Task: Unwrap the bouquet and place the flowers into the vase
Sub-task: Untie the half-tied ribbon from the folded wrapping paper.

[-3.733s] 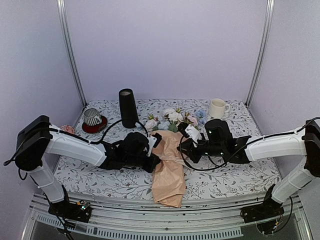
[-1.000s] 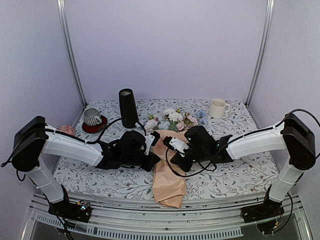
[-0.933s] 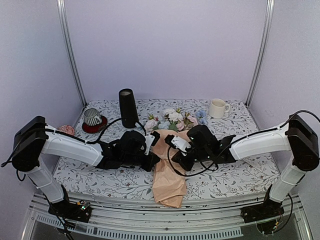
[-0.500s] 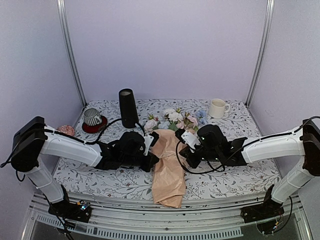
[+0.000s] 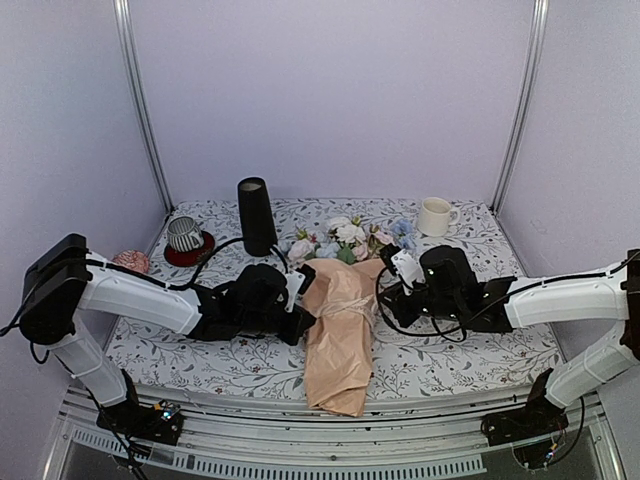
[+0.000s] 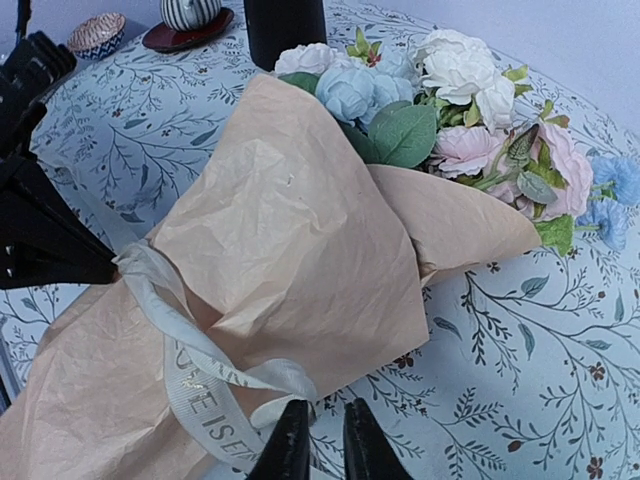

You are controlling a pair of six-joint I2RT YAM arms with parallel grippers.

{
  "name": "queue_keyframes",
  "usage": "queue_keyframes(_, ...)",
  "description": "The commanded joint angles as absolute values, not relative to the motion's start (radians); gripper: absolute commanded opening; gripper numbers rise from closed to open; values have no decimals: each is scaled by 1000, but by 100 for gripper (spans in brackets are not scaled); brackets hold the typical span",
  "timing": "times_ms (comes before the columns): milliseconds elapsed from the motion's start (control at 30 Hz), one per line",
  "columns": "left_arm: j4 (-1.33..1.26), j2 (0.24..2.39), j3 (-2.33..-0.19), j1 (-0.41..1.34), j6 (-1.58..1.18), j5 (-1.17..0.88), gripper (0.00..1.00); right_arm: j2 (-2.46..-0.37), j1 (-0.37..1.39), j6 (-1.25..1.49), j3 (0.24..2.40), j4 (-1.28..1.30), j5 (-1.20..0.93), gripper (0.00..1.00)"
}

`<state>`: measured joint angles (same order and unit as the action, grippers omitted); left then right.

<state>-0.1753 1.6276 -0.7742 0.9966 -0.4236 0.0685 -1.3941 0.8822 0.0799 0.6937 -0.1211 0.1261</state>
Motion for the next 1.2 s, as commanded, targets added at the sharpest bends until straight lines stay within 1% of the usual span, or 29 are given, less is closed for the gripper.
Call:
queue_keyframes(0, -183, 1594, -764, 988, -427, 85, 7, -1362, 880, 97, 679, -148, 122, 18)
queue_keyframes(33, -184, 1587, -763, 989, -425, 84, 10, -1359, 879, 92, 678, -147, 111, 22)
queue_keyframes(67, -184, 1580, -760, 988, -423, 86, 14, -1357, 880, 87, 678, -148, 100, 23)
queue_keyframes(167, -186, 1556, -756, 988, -412, 91, 22, -1342, 880, 65, 683, -147, 47, 25)
queue_keyframes(267, -175, 1546, -765, 990, -398, 94, 26, -1335, 879, 32, 703, -135, -44, 28)
queue_keyframes(400, -155, 1553, -790, 990, -373, 91, 30, -1376, 896, 11, 786, -49, -123, 29)
queue_keyframes(533, -131, 1584, -828, 989, -348, 87, 33, -1447, 924, -45, 858, 9, -106, 30)
queue_keyframes(733, -121, 1628, -868, 990, -334, 53, 39, -1546, 930, -51, 934, 64, -53, 30)
queue_keyframes(800, -117, 1639, -877, 988, -331, 51, 39, -1566, 932, -52, 945, 75, -51, 30)
queue_keyframes(900, -110, 1660, -891, 989, -332, 54, 37, -1583, 933, -54, 944, 75, -47, 29)
queue_keyframes(1000, -105, 1676, -904, 989, -334, 62, 31, -1588, 935, -54, 939, 70, -53, 26)
queue_keyframes(1067, -103, 1684, -911, 988, -336, 67, 24, -1588, 935, -54, 936, 68, -58, 22)
queue_keyframes(1167, -101, 1687, -916, 989, -340, 69, 10, -1580, 935, -51, 936, 68, -54, 10)
